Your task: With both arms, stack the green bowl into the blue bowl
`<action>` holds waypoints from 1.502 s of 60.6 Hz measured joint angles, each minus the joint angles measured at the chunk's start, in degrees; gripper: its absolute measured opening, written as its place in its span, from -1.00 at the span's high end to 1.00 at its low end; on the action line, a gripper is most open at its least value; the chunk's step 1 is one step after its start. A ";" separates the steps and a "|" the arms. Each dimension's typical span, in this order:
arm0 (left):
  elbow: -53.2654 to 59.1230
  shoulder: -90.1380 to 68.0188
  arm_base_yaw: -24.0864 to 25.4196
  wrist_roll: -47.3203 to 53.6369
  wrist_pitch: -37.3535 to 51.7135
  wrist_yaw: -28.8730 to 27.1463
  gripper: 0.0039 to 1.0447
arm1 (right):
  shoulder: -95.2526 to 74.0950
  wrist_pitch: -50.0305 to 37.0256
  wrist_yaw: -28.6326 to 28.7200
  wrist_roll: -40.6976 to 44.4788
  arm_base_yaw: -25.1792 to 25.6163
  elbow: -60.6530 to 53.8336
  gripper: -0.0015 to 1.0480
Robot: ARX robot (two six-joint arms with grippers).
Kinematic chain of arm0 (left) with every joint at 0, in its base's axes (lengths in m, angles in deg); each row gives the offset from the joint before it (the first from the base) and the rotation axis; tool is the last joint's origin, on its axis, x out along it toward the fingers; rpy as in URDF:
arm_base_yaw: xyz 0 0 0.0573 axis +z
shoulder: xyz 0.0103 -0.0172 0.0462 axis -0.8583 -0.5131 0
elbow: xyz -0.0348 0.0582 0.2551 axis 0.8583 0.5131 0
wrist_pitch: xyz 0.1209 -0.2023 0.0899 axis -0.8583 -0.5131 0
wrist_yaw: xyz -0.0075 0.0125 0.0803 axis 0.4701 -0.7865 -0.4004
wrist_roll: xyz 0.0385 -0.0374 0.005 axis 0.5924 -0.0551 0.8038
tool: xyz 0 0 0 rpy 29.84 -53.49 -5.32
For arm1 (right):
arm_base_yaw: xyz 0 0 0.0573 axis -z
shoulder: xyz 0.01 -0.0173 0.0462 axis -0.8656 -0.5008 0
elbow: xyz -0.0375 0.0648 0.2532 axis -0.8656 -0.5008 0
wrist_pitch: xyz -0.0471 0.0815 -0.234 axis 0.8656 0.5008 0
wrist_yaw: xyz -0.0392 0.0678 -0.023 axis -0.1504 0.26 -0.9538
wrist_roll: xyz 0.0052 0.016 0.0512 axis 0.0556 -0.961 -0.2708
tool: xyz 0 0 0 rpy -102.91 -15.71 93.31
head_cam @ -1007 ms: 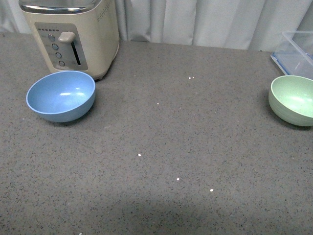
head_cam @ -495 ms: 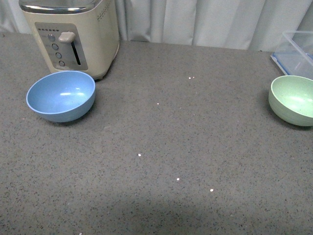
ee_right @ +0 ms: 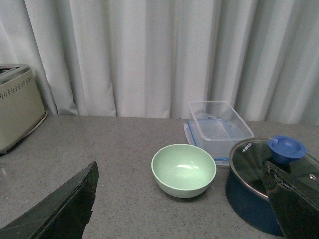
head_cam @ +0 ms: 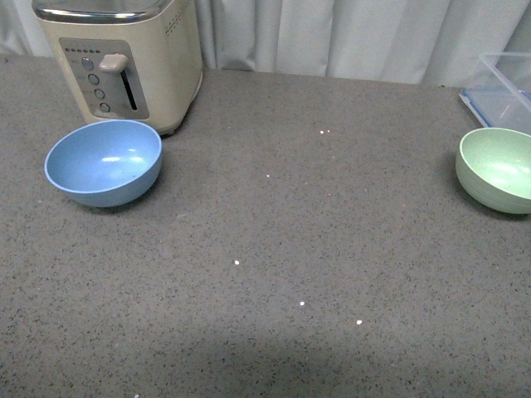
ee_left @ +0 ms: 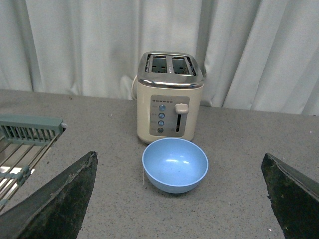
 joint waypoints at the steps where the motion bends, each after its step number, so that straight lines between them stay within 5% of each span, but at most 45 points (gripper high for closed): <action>1: 0.02 0.00 0.00 0.00 0.00 0.02 -0.88 | 0.00 0.00 0.00 0.00 0.00 0.00 -0.83; 91: 0.02 0.00 0.00 0.00 0.00 0.02 -0.88 | 0.00 0.00 0.00 0.00 0.00 0.00 -0.83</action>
